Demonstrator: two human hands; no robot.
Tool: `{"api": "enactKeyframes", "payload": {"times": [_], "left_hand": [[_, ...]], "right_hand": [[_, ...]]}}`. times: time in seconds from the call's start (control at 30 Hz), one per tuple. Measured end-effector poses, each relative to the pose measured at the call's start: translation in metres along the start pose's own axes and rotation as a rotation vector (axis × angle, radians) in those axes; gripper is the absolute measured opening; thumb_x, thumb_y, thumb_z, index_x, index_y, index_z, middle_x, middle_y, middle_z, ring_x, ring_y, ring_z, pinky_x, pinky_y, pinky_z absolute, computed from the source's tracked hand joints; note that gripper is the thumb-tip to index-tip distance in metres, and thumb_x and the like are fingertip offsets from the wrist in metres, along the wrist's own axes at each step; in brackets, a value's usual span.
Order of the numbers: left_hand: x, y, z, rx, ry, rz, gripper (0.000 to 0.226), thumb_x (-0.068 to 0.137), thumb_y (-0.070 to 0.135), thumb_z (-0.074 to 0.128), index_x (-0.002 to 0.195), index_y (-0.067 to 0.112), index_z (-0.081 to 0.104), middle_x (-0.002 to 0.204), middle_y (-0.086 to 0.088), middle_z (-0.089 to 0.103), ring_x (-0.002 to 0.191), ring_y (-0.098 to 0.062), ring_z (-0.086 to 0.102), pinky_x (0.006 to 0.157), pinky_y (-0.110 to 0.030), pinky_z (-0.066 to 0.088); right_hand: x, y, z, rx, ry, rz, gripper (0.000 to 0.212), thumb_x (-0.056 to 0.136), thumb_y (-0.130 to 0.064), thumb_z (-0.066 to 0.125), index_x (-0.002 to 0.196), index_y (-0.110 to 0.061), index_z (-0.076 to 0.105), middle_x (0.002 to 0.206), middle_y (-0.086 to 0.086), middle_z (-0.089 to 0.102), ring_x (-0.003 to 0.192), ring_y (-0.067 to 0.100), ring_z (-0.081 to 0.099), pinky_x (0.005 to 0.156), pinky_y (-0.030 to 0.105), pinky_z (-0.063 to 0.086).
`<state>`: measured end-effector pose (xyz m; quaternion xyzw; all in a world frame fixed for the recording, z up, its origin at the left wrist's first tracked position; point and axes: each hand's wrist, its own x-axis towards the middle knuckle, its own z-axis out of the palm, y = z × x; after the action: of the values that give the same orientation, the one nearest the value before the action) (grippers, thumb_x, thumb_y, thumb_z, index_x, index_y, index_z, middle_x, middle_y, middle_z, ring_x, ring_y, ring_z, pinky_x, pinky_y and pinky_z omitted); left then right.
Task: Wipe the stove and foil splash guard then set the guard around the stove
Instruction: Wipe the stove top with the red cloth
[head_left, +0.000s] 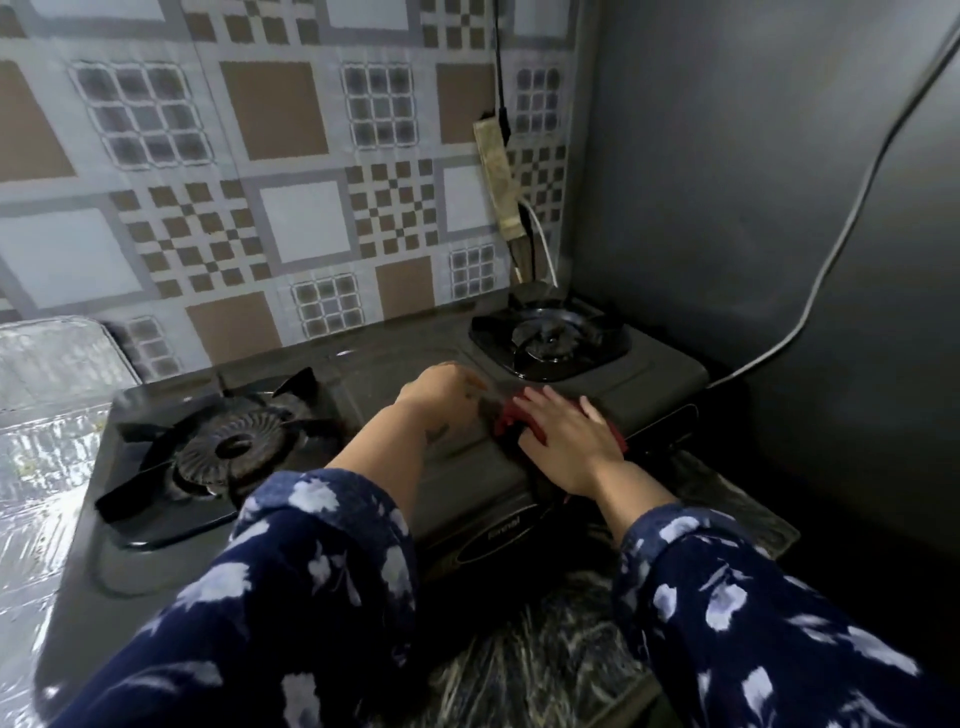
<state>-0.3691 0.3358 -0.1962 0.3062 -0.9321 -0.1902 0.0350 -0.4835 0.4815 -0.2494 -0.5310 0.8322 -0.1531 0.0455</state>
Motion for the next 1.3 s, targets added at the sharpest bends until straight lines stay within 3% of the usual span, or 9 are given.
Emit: {"api": "enactKeyframes", "payload": {"times": [0.4, 0.73, 0.97, 1.3], "left_hand": [[0.049, 0.014, 0.014, 0.034, 0.083, 0.020, 0.040, 0.086, 0.017, 0.041, 0.113, 0.039, 0.062, 0.130, 0.001, 0.057, 0.119, -0.024, 0.051, 0.101, -0.043, 0.042], [0.093, 0.002, 0.019, 0.137, 0.173, 0.010, 0.038, 0.086, 0.020, 0.046, 0.118, 0.036, 0.059, 0.133, 0.004, 0.054, 0.124, -0.021, 0.047, 0.096, -0.038, 0.041], [0.084, -0.007, 0.018, 0.114, 0.154, 0.012, 0.038, 0.085, 0.020, 0.045, 0.111, 0.042, 0.061, 0.130, 0.005, 0.055, 0.121, -0.021, 0.050, 0.095, -0.037, 0.041], [0.042, -0.014, 0.006, 0.078, 0.149, 0.069, 0.036, 0.086, 0.022, 0.045, 0.113, 0.041, 0.060, 0.130, 0.001, 0.056, 0.120, -0.025, 0.049, 0.094, -0.041, 0.041]], "right_hand": [[0.039, 0.100, -0.016, -0.068, 0.035, 0.363, 0.068, 0.091, -0.050, 0.021, 0.150, -0.018, 0.012, 0.161, -0.002, 0.001, 0.146, 0.014, -0.008, 0.115, 0.047, -0.010], [0.092, 0.151, -0.044, -0.129, -0.010, 0.473, 0.065, 0.094, -0.047, 0.018, 0.150, -0.017, 0.006, 0.160, 0.001, -0.005, 0.147, 0.018, -0.007, 0.118, 0.046, -0.002], [0.073, 0.132, -0.035, -0.129, 0.001, 0.474, 0.067, 0.093, -0.046, 0.019, 0.150, -0.014, 0.006, 0.160, 0.005, -0.004, 0.147, 0.019, -0.007, 0.118, 0.043, -0.003], [0.030, 0.024, 0.000, -0.097, 0.009, 0.360, 0.068, 0.094, -0.048, 0.021, 0.150, -0.013, 0.008, 0.160, 0.010, -0.002, 0.147, 0.022, -0.005, 0.118, 0.043, -0.003]]}}
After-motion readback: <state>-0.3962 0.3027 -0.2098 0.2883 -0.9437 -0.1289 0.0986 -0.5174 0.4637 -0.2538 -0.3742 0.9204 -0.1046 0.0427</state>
